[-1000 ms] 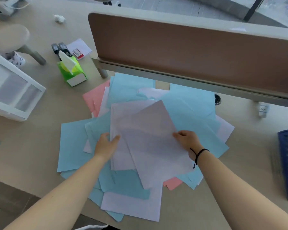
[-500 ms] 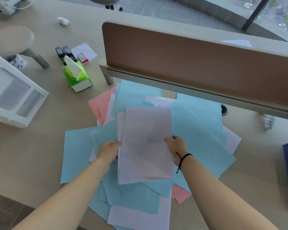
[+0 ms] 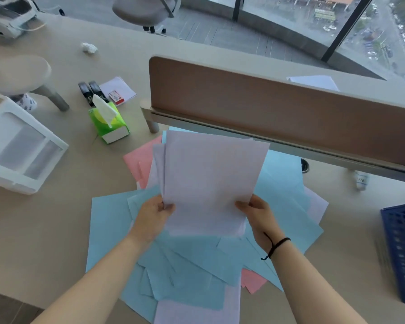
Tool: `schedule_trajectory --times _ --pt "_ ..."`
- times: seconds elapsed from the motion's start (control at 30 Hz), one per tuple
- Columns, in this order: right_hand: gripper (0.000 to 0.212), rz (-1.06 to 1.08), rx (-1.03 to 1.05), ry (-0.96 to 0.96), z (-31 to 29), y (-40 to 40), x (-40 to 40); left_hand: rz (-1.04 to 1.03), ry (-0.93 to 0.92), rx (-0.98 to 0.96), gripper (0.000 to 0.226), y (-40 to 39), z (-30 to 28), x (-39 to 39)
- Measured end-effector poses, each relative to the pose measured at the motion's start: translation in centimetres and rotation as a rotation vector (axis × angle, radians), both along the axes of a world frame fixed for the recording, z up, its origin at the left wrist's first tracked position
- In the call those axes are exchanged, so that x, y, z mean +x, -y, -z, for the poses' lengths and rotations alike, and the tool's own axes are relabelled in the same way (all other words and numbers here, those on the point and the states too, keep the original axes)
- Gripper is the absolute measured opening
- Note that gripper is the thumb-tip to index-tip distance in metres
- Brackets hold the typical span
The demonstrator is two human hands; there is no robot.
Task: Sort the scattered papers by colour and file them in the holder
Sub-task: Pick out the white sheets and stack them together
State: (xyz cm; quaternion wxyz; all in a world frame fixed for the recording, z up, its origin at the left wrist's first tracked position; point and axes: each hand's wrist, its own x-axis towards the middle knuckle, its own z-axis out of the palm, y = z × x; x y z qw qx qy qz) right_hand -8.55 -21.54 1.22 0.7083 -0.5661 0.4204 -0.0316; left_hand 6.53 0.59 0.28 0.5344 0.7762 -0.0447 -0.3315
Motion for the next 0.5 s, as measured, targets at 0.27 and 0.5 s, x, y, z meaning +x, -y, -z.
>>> schedule_trajectory --times 0.27,0.5 --pt "0.018 0.063 -0.048 0.037 -2.1 -1.6 -1.7 0.122 0.169 -0.002 0.029 0.0 -2.0 -1.5" --pt "0.022 0.081 -0.095 0.016 -1.5 -2.8 -1.4 0.093 0.133 -0.032 0.012 1.4 -1.7 -1.7"
